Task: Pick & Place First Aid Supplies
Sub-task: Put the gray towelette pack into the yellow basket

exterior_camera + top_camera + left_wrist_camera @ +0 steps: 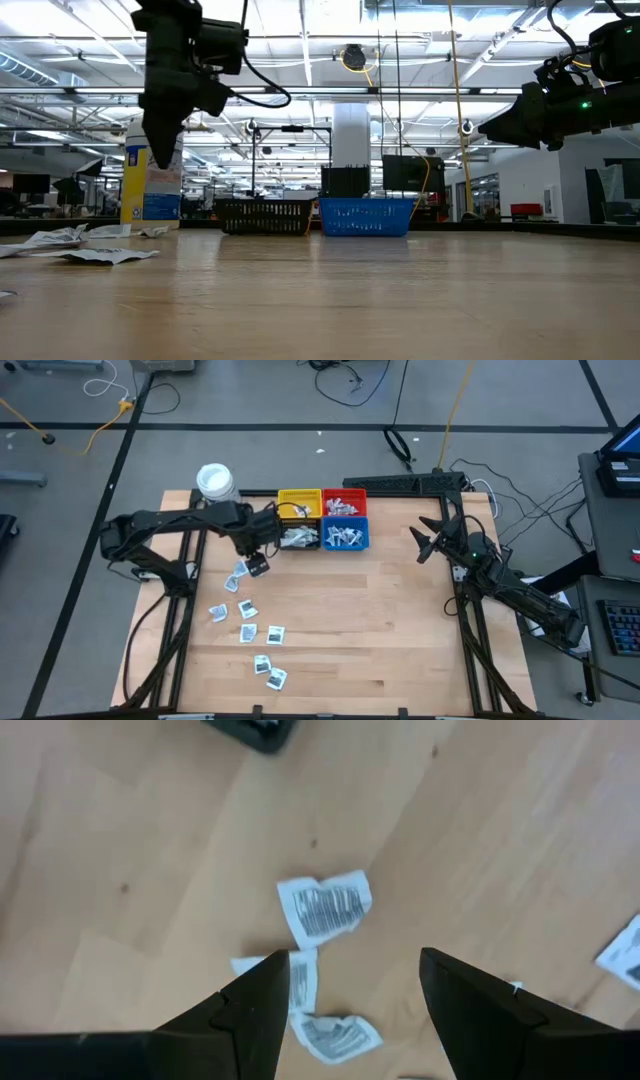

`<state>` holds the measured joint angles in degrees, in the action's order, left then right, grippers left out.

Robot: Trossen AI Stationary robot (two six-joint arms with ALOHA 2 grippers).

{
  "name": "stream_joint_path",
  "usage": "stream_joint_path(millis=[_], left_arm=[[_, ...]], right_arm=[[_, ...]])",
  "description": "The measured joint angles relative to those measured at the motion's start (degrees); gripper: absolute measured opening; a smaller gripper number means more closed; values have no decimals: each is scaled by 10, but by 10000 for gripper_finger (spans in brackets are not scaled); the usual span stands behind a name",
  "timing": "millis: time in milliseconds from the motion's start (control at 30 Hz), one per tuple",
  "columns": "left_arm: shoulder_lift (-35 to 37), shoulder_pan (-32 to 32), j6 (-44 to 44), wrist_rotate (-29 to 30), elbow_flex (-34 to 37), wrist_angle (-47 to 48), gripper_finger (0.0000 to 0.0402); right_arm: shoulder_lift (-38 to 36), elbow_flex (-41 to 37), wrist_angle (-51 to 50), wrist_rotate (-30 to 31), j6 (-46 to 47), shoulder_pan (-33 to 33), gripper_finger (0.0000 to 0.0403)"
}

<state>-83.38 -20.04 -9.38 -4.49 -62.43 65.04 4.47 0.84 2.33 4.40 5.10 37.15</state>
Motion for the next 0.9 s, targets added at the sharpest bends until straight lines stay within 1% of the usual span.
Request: stream_joint_path(millis=[200,333,500,667,900], left_arm=[[6,12,2,0,24,-2,230],[6,27,2,0,56,-26,230],[6,47,-9,0,103,-82,230],[-10,64,-12,10,132,-142,230],[-56,70,-6,35,156,-207,230]], right_arm=[[0,0,0,0,0,0,228],[0,0,0,0,0,0,228],[0,0,0,0,0,0,228],[0,0,0,0,0,0,228],[0,0,0,0,0,0,228]])
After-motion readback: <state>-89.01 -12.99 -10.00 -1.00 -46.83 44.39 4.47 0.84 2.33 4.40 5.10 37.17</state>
